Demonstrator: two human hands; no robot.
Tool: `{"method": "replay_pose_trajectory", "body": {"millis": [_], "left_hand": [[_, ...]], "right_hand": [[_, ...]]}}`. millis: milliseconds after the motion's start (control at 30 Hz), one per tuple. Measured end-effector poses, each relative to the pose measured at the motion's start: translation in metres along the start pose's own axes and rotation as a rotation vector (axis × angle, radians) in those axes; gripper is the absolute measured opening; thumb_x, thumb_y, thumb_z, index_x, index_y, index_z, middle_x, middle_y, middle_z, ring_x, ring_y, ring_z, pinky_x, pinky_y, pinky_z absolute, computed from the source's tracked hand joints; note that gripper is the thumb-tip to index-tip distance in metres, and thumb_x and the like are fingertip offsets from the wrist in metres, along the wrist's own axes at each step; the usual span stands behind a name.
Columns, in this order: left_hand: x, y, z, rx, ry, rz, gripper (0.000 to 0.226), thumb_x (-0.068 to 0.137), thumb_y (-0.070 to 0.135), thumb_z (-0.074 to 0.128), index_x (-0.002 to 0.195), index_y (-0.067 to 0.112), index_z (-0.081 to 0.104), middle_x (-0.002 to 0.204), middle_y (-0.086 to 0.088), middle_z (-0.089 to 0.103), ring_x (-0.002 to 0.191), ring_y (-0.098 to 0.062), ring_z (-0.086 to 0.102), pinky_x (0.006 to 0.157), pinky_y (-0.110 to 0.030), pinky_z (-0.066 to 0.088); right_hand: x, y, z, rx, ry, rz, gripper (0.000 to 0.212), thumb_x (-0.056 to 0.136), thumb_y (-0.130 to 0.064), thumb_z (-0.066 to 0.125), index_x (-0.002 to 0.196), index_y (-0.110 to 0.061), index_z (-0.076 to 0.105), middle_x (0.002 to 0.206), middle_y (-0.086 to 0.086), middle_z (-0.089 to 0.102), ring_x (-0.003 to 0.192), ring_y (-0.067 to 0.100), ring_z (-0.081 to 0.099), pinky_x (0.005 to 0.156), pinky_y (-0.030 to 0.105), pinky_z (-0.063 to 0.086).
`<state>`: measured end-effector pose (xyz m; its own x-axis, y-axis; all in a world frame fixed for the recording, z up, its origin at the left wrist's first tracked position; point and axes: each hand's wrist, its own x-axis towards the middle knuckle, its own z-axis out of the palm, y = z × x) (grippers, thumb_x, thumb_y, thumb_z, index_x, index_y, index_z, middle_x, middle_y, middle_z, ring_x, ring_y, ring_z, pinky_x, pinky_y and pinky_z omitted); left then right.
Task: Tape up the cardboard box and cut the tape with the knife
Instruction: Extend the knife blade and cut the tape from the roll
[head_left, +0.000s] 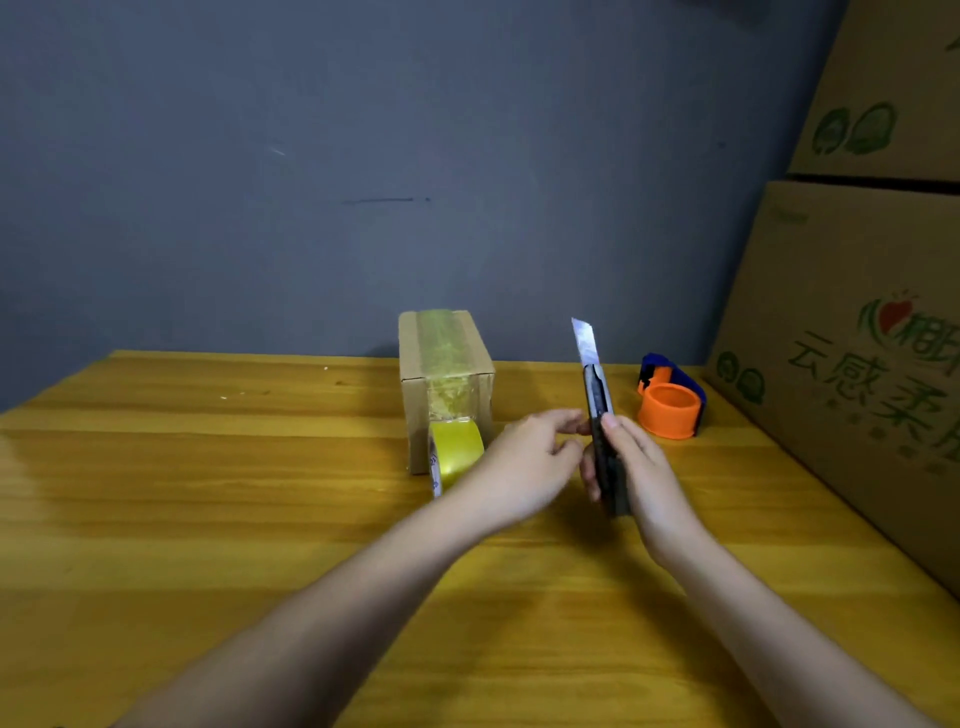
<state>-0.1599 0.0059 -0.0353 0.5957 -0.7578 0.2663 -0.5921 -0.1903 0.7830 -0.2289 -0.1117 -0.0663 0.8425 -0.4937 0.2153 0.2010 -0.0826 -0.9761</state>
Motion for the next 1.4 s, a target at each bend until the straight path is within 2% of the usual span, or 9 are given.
{"method": "replay_pose_trajectory", "body": {"millis": [100,200,433,633,733,833,1000,1167,1400], "left_hand": [[-0.003,-0.002,-0.029,-0.025,0.094,0.031,0.024,0.094,0.018,0.051,0.116,0.018,0.06,0.112,-0.002,0.068,0.097,-0.021,0.067,0.094,-0.039,0.05],[-0.008,-0.013,-0.052,-0.004,0.241,0.02,0.013,0.091,0.02,0.055,0.102,0.026,0.06,0.097,0.006,0.066,0.09,-0.013,0.065,0.089,-0.035,0.052],[-0.033,-0.049,-0.074,0.349,0.463,-0.107,0.047,0.085,0.036,0.062,0.129,0.03,0.046,0.122,0.002,0.047,0.117,-0.017,0.048,0.1,-0.038,0.041],[-0.033,-0.063,-0.073,0.191,0.254,-0.243,0.083,0.084,0.049,0.061,0.146,0.044,0.006,0.101,0.001,0.06,0.086,-0.013,0.06,0.069,-0.027,0.049],[-0.029,-0.068,-0.075,-0.047,0.251,-0.227,0.083,0.083,0.046,0.063,0.145,0.046,0.008,0.117,-0.004,0.062,0.078,-0.014,0.062,0.072,-0.033,0.055],[-0.026,-0.068,-0.079,-0.153,0.238,-0.257,0.08,0.086,0.039,0.064,0.145,0.048,0.011,0.104,-0.007,0.065,0.065,-0.019,0.066,0.067,-0.042,0.061],[-0.026,-0.065,-0.079,-0.272,0.103,-0.276,0.08,0.089,0.031,0.062,0.145,0.049,0.007,0.098,-0.023,0.067,0.07,-0.023,0.067,0.061,-0.032,0.06],[-0.025,-0.068,-0.079,-0.359,0.082,-0.26,0.086,0.086,0.023,0.067,0.145,0.045,0.008,0.068,-0.006,0.068,0.057,-0.013,0.067,0.053,-0.027,0.055],[-0.025,-0.073,-0.078,-0.413,0.063,-0.253,0.09,0.086,0.019,0.067,0.145,0.05,0.007,0.066,-0.003,0.068,0.057,-0.009,0.066,0.052,-0.025,0.054]], "right_hand": [[0.009,-0.013,0.012,-0.084,-0.031,-0.033,0.028,0.1,-0.028,0.038,0.088,-0.01,0.055,0.055,0.005,0.055,0.04,0.015,0.048,0.042,0.023,0.038],[0.017,-0.023,0.025,-0.156,-0.066,-0.028,0.027,0.1,-0.028,0.038,0.092,-0.008,0.054,0.059,0.006,0.056,0.043,0.016,0.049,0.046,0.023,0.041],[0.02,-0.026,0.049,-0.21,-0.165,-0.007,0.028,0.099,-0.028,0.04,0.096,-0.005,0.056,0.061,0.006,0.057,0.044,0.015,0.049,0.045,0.021,0.043],[0.019,-0.021,0.057,-0.245,-0.171,-0.005,0.032,0.1,-0.027,0.04,0.1,-0.001,0.057,0.062,0.005,0.058,0.046,0.016,0.049,0.047,0.021,0.043],[0.019,-0.019,0.057,-0.244,-0.177,0.0,0.032,0.099,-0.028,0.041,0.099,-0.001,0.058,0.062,0.005,0.058,0.047,0.017,0.05,0.047,0.021,0.043],[0.018,-0.016,0.054,-0.246,-0.189,0.015,0.032,0.099,-0.031,0.042,0.099,-0.004,0.059,0.062,0.004,0.06,0.048,0.015,0.051,0.05,0.021,0.044],[0.016,-0.013,0.051,-0.236,-0.198,0.041,0.031,0.099,-0.029,0.042,0.099,-0.003,0.059,0.061,0.004,0.059,0.047,0.015,0.05,0.048,0.02,0.043],[0.015,-0.012,0.047,-0.266,-0.207,0.047,0.031,0.099,-0.029,0.042,0.099,-0.004,0.059,0.061,0.003,0.059,0.046,0.015,0.05,0.047,0.02,0.043],[0.015,-0.02,0.033,-0.527,-0.259,-0.046,0.024,0.097,-0.03,0.045,0.099,-0.011,0.059,0.065,0.001,0.063,0.053,0.018,0.054,0.055,0.03,0.046]]}}
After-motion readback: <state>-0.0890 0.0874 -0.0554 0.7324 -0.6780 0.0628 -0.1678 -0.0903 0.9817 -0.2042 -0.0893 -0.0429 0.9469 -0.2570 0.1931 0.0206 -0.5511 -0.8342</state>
